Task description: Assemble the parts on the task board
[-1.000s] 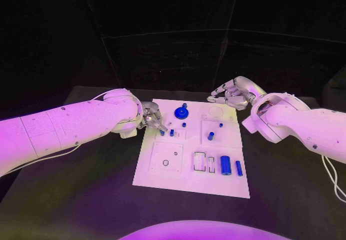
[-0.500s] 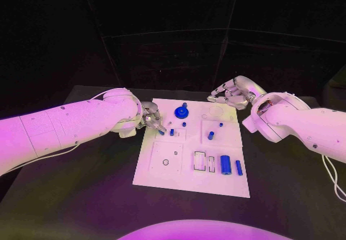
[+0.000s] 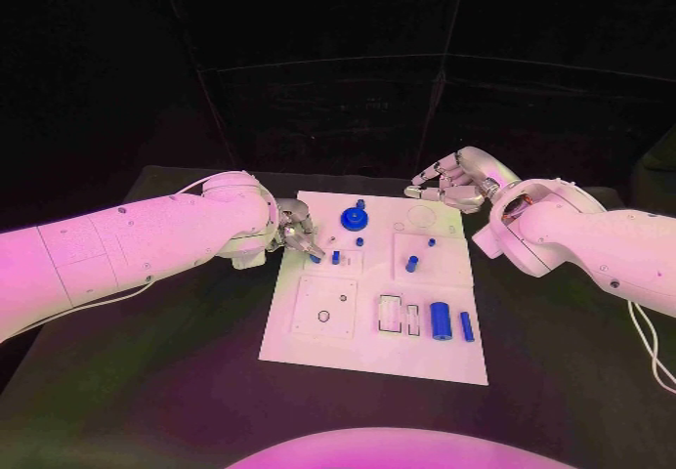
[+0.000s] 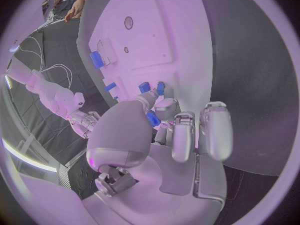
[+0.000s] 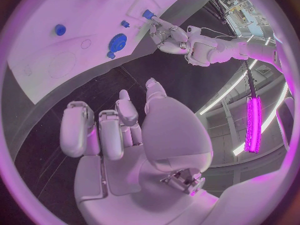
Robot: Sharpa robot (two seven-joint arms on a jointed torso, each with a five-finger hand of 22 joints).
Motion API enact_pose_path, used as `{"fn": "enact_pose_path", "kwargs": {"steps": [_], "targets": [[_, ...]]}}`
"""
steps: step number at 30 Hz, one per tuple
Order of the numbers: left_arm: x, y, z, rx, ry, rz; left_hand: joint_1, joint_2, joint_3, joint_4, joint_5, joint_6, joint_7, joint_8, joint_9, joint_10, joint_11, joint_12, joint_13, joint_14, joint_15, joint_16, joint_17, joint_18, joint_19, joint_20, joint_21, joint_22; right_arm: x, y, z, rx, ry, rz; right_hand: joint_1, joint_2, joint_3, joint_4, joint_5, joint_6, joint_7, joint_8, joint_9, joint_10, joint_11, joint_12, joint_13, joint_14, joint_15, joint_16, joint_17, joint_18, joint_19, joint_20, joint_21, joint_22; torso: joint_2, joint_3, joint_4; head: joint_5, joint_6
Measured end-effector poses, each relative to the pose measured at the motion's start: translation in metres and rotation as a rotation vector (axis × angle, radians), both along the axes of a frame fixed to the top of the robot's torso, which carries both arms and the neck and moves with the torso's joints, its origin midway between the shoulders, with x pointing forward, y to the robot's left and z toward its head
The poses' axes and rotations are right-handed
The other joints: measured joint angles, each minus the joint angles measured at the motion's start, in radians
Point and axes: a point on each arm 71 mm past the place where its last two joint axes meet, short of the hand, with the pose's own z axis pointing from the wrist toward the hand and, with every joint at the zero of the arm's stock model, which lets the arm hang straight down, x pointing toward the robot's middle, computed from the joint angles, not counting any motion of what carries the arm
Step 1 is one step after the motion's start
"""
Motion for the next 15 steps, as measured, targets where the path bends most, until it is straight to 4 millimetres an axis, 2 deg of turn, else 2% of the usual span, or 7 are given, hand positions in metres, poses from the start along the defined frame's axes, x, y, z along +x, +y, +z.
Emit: {"fn": "enact_pose_path", "kwargs": {"steps": [4, 8, 12, 15], "targets": [[0.0000, -0.0018, -0.0004, 0.003, 0.001, -0.003, -0.002, -0.005, 0.014, 0.000, -0.001, 0.000, 0.000, 0.001, 0.001, 0.000, 0.000, 0.000, 0.000, 0.000, 0.000, 0.000, 0.000, 0.000, 0.000, 0.000, 0.000, 0.000, 0.0000, 0.0000, 0.0000, 0.000, 0.000, 0.000, 0.000, 0.000, 0.000, 0.000, 0.000, 0.000, 0.000, 0.000, 0.000, 0.000, 0.000, 0.000, 0.000, 0.000, 0.000, 0.000, 0.000, 0.000, 0.000, 0.000, 0.000, 0.000, 0.000, 0.0000, 0.0000, -0.001, -0.001], [0.0009, -0.0042, -0.0009, 0.006, 0.001, -0.003, -0.022, -0.023, 0.043, -0.006, -0.001, 0.005, -0.001, 0.012, 0.007, 0.006, 0.001, 0.000, 0.005, 0.000, 0.000, 0.000, 0.000, 0.000, 0.000, 0.000, 0.000, 0.000, 0.0001, 0.0002, 0.0000, 0.000, 0.000, 0.000, 0.000, 0.000, 0.000, 0.000, 0.000, 0.000, 0.000, 0.000, 0.000, 0.000, 0.000, 0.000, 0.000, 0.000, 0.000, 0.000, 0.000, 0.000, 0.000, 0.000, 0.000, 0.000, 0.000, 0.0001, 0.0001, -0.001, -0.002], [0.0023, -0.0060, -0.0019, 0.009, 0.003, 0.000, -0.084, -0.043, 0.099, -0.060, -0.001, 0.016, -0.008, 0.026, 0.016, 0.011, -0.004, 0.002, 0.010, 0.004, -0.004, 0.000, 0.000, 0.000, 0.004, -0.004, 0.000, 0.000, 0.0001, 0.0004, 0.0000, 0.000, 0.000, 0.001, 0.004, 0.004, -0.004, 0.004, 0.000, 0.000, 0.000, 0.000, 0.000, 0.000, 0.000, 0.000, -0.001, 0.000, 0.000, 0.000, 0.000, 0.000, 0.000, 0.000, 0.000, 0.000, 0.000, 0.0005, 0.0002, -0.001, -0.003], [0.0033, -0.0069, -0.0030, 0.013, 0.004, 0.004, -0.118, -0.058, 0.103, -0.064, -0.001, 0.027, -0.017, 0.032, 0.022, 0.013, -0.006, 0.006, 0.012, 0.004, -0.004, 0.000, 0.000, 0.000, 0.004, -0.004, 0.000, 0.000, 0.0001, 0.0004, 0.0000, 0.000, 0.000, 0.001, 0.004, 0.004, -0.004, 0.004, 0.000, 0.000, 0.000, 0.000, 0.000, 0.000, 0.000, 0.000, -0.001, 0.000, 0.000, 0.000, 0.000, 0.000, 0.000, 0.000, 0.000, -0.001, 0.000, 0.0007, 0.0002, 0.000, -0.003]]}}
